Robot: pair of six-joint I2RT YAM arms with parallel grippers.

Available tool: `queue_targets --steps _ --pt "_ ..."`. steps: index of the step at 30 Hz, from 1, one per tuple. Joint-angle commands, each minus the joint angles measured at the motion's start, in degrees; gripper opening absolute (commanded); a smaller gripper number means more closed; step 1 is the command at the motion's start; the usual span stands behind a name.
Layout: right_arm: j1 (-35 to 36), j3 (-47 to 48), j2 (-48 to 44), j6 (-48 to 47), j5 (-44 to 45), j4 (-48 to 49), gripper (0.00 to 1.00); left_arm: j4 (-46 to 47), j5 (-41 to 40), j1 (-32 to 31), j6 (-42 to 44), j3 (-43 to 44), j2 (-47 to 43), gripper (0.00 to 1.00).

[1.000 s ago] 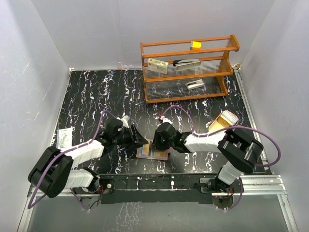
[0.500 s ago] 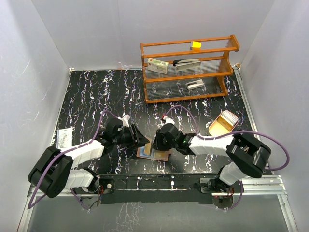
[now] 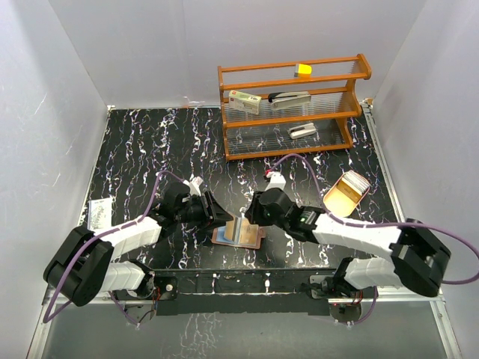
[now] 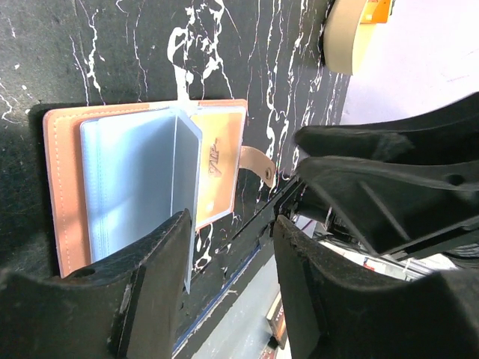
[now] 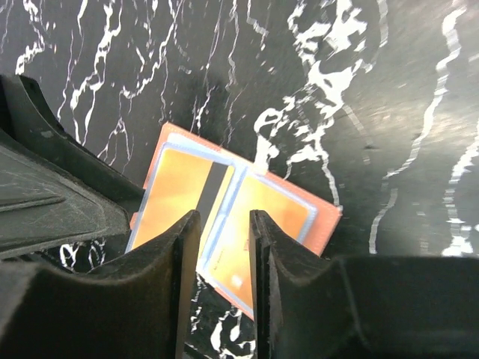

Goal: Put the credit cards into the card holder
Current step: Adjust the card holder at the center of the board.

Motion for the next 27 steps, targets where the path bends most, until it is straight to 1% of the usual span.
queue_targets --steps 1,6,8,10,13,22,27 --pt "0.1 2.8 -7.4 -7.1 11.3 -5.7 0.33 1.2 1.9 -0.5 -0.3 0.9 -0.4 0.47" --pt "-1.1 7.7 -10.3 -14.4 20.6 -12.9 0.39 2.8 1.4 -2.8 -0.9 1.5 1.4 0.48" --pt "-1.8 9.5 -10.7 -17.3 24.1 -14.3 0.39 3.3 0.7 -4.2 -1.0 2.0 2.3 0.48" --pt "-2.8 11.0 -11.1 -22.0 25.6 -14.7 0.40 3.6 0.2 -5.6 -1.0 2.7 3.5 0.48" --pt "-5.4 12.8 -11.9 -27.5 26.0 -13.7 0.41 3.7 -0.1 -7.2 -0.8 3.9 4.9 0.48" --pt "-20.1 14.9 -10.2 -38.9 18.9 -14.1 0.45 2.9 -0.7 -8.5 0.0 4.4 4.6 0.50" --pt "-25.0 13.7 -8.6 -47.7 19.4 -12.8 0.46 2.4 -0.9 -8.5 0.6 4.3 4.6 0.51"
